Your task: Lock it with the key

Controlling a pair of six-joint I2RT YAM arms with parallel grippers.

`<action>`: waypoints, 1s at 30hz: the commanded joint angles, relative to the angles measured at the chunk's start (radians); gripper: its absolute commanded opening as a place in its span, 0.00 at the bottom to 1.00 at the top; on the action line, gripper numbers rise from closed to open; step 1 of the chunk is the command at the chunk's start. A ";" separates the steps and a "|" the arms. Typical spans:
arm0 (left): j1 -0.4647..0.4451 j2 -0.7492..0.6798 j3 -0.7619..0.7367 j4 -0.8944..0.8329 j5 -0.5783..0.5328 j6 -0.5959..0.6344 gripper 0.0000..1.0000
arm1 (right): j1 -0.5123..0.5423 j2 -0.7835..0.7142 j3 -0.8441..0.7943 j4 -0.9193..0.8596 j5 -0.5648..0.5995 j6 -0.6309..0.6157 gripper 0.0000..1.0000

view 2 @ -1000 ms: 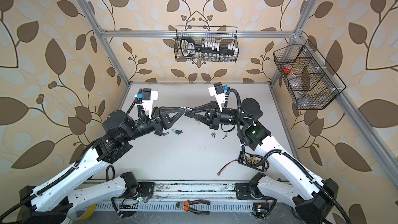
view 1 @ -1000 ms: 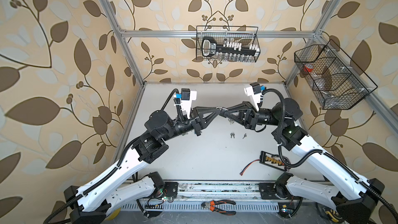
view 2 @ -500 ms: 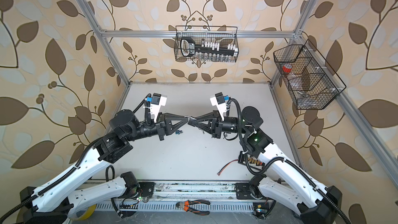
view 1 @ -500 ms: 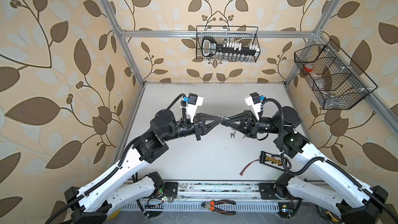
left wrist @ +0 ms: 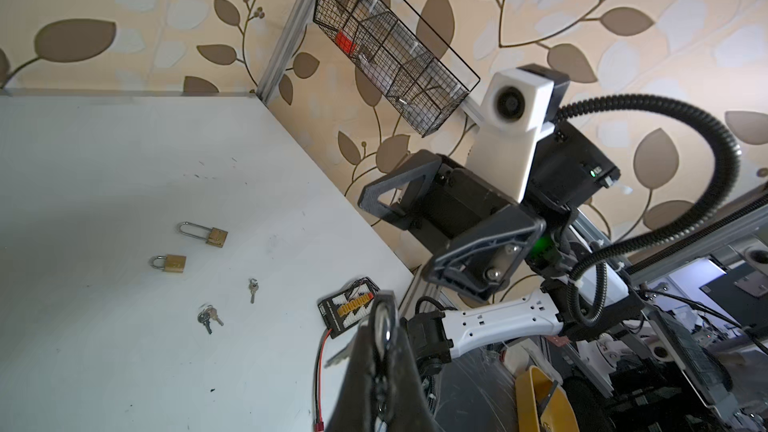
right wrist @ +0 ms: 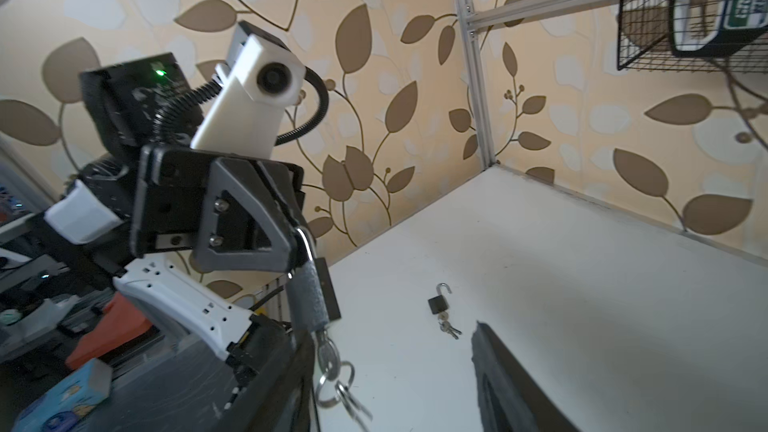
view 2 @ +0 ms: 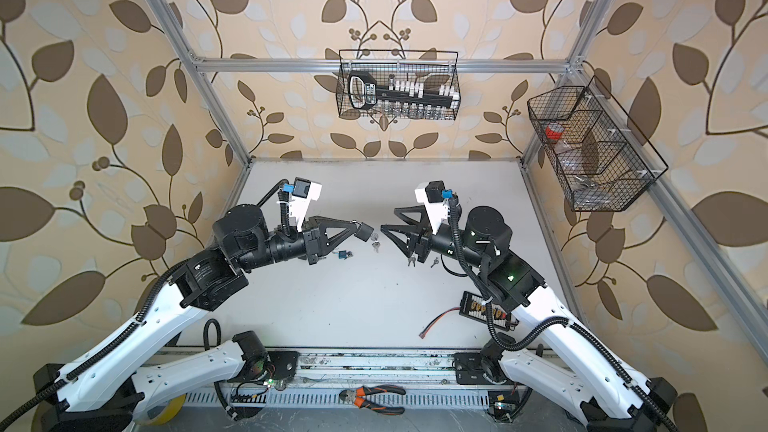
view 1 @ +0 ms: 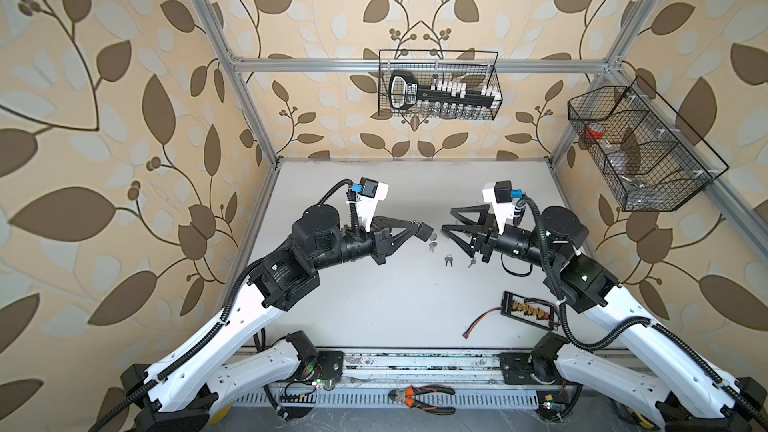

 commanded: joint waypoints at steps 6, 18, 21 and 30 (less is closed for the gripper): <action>-0.040 0.023 0.031 -0.011 -0.194 -0.079 0.00 | 0.091 -0.078 -0.197 0.096 0.191 -0.118 0.61; -0.049 0.037 -0.007 0.087 -0.072 -0.122 0.00 | 0.087 -0.100 -0.362 0.386 0.066 -0.122 0.61; -0.049 0.045 -0.003 0.098 -0.040 -0.125 0.00 | 0.075 -0.094 -0.366 0.424 0.013 -0.120 0.60; -0.050 0.054 -0.010 0.140 0.014 -0.138 0.00 | 0.044 -0.049 -0.333 0.445 -0.122 -0.108 0.50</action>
